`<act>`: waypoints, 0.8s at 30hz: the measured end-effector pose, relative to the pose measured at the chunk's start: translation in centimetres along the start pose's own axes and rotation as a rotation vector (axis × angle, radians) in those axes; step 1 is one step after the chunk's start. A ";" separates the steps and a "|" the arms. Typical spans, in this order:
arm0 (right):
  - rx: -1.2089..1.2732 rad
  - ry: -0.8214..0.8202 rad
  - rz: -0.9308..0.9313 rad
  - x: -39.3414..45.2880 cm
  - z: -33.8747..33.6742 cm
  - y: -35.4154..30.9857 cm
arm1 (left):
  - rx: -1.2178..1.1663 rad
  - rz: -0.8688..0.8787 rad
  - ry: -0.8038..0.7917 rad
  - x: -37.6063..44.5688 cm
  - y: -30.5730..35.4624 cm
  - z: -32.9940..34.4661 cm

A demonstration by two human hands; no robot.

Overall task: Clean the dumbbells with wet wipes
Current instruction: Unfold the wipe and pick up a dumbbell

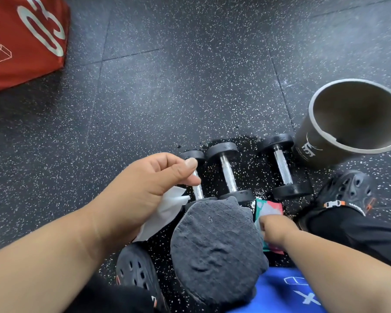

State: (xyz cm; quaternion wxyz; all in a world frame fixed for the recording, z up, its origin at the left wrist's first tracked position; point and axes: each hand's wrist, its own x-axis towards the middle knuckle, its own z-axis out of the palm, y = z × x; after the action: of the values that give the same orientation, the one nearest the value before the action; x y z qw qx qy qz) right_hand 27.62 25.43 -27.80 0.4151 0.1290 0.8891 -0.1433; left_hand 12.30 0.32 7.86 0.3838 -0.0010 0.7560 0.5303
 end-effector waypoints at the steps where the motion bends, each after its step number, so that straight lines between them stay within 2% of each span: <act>1: -0.027 -0.001 -0.009 0.0 0.3 0.1 | -0.007 0.003 0.001 -0.1 0.0 0.0; 5: -0.107 -0.041 -0.039 -1.3 -0.3 -0.2 | -0.022 0.011 0.000 -0.8 0.0 0.1; 11: -0.082 -0.011 0.039 -3.0 -4.2 -0.4 | -0.039 0.037 0.006 -1.2 -0.1 0.0; 14: 0.009 0.088 0.035 -5.1 -7.8 -1.8 | -0.087 0.019 -0.011 -1.3 0.1 0.4; 21: 0.323 0.468 0.067 -13.7 -15.8 -5.1 | -0.084 0.094 -0.133 -2.6 1.5 1.3; 24: 0.656 0.651 -0.108 -18.6 -18.5 -8.0 | -0.131 0.105 -0.197 -3.1 1.9 2.1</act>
State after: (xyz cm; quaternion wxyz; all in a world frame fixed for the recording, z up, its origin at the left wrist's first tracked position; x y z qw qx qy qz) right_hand 23.43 22.69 -0.80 0.0437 0.2450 0.8864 -0.3904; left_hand 14.90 1.55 10.82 0.4272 0.0655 0.6772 0.5954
